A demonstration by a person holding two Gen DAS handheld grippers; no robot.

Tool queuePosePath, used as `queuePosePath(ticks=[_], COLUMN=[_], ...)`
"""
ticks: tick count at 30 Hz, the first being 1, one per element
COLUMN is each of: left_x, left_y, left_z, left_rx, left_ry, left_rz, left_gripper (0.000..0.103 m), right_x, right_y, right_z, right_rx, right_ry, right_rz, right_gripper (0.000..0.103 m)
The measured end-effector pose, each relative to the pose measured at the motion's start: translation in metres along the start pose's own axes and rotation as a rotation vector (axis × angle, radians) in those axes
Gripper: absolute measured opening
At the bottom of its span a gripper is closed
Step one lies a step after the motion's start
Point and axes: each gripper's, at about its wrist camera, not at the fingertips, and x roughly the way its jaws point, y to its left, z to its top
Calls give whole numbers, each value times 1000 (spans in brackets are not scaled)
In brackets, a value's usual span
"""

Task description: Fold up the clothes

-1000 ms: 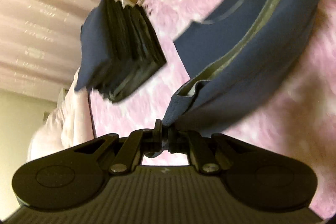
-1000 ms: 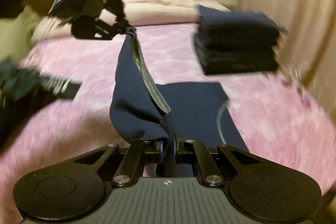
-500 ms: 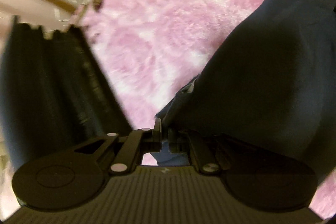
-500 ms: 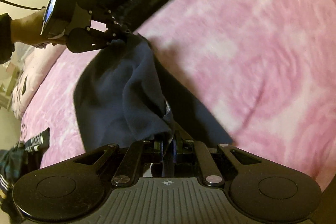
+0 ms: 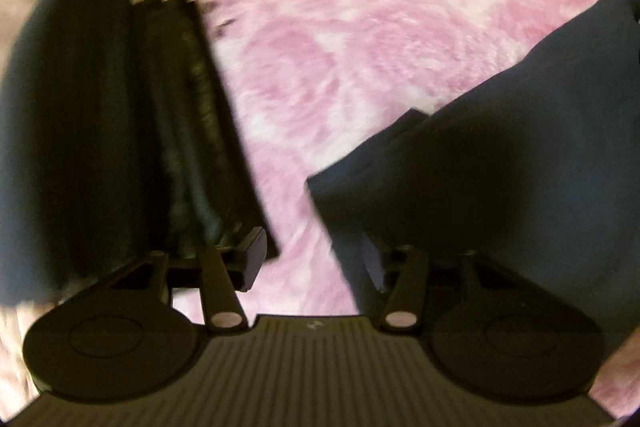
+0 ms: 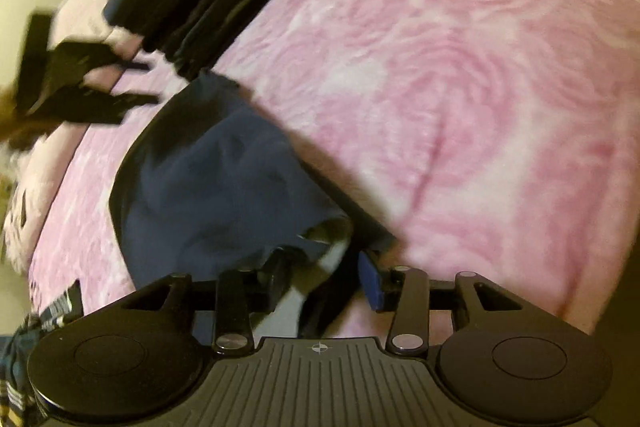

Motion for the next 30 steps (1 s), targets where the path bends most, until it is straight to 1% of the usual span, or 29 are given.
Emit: queuePosePath(ticks=[2,4,5,7,8,9,11,13,14,17,21,23,26,27,28,30], left_x=[-18,-36,-42,-49,-45,-41,-30,-38,-43,-58,-77,-80,-78,-76,-74,-69], left_y=[-4,-9,-16,-36,-46,-57,-71,-75,-77,-82,-88,-92,-91,-86,-81,-67], left_z=[-16,-33,-42,-60,-66,-73,-84,-93,-98,-111,-130,-141,-157,-161,-165,-171], left_rx=[-73,-148,-188,-259,-270,-280,-298,-321,-333,-368,-414,-429,-473,-510,-551,-669], left_ry=[-13,-25,-33,-40,-27,-14,-3,-14,-20,-37,-60,-55,-46,-45,-44,-46], left_rz=[-1,-2,-16,-47,-60,-72,-70,-49,-38,-6,38,40,36,25,14,-31], left_gripper=[48,48,48,48,48,48,48,50,51,49,49,52,52,52,52,52], right_x=[-9,-10,-11,-8,-7,-6,-3,4,8,23,44,48,53,55,57,58], right_y=[3,10,14,23,28,32,47,63,71,86,91,93,97,97,97,93], right_z=[-4,-8,-11,-17,-22,-26,-42,-61,-69,-98,-117,-121,-123,-124,-124,-123], right_rx=[5,-6,-12,-27,-26,-20,-30,-57,-74,-108,-76,-66,-56,-57,-55,-48], right_ry=[-35,-47,-51,-56,-61,-58,-11,52,80,105,54,7,-9,-7,-1,7], right_rz=[-18,-7,0,-31,-31,-10,74,162,191,196,181,189,207,205,203,199], right_gripper=[43,43,43,43,43,43,43,43,43,43,43,43,43,37,25,23])
